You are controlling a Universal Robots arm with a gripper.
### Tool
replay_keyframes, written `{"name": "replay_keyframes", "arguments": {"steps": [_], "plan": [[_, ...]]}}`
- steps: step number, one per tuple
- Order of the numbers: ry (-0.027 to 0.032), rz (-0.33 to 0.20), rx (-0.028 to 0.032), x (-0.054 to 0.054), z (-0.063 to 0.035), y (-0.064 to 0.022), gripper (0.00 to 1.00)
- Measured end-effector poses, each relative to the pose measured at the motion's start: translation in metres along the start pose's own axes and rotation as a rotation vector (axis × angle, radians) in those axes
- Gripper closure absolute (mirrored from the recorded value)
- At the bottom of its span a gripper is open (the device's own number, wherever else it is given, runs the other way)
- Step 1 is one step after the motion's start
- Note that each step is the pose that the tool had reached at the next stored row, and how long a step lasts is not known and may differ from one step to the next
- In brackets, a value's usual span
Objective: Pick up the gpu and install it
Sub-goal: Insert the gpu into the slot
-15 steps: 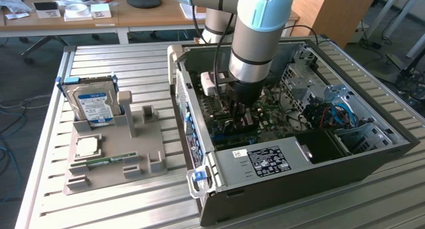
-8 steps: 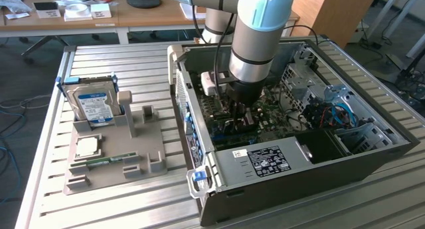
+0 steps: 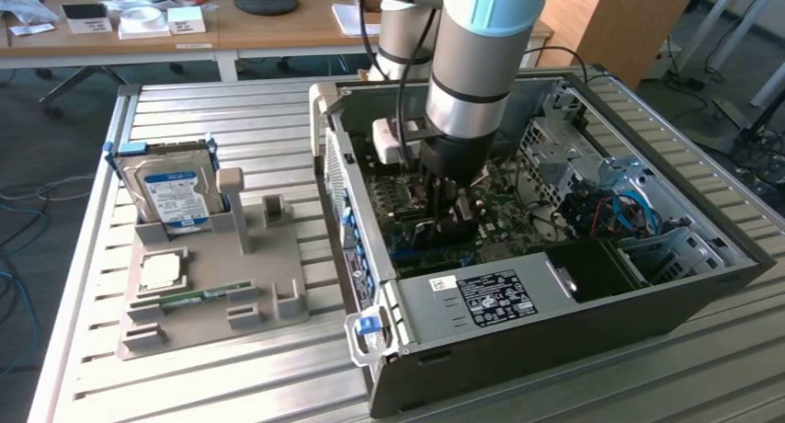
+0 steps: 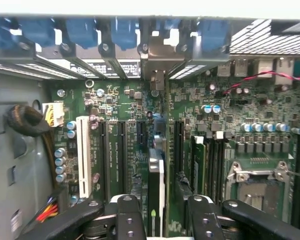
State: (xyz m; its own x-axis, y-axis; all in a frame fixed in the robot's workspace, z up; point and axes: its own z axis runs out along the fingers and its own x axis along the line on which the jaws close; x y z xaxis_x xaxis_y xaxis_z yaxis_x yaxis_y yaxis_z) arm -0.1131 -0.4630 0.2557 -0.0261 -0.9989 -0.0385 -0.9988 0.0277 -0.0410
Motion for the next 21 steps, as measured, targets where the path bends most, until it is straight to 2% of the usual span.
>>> {"name": "replay_keyframes", "arguments": {"steps": [12,21], "plan": [[0.0007,0.013,0.0004,-0.001,-0.0359,-0.0028,0.60],[0.0018,0.042,0.0015,-0.002,-0.0495,-0.0046,0.60]]}}
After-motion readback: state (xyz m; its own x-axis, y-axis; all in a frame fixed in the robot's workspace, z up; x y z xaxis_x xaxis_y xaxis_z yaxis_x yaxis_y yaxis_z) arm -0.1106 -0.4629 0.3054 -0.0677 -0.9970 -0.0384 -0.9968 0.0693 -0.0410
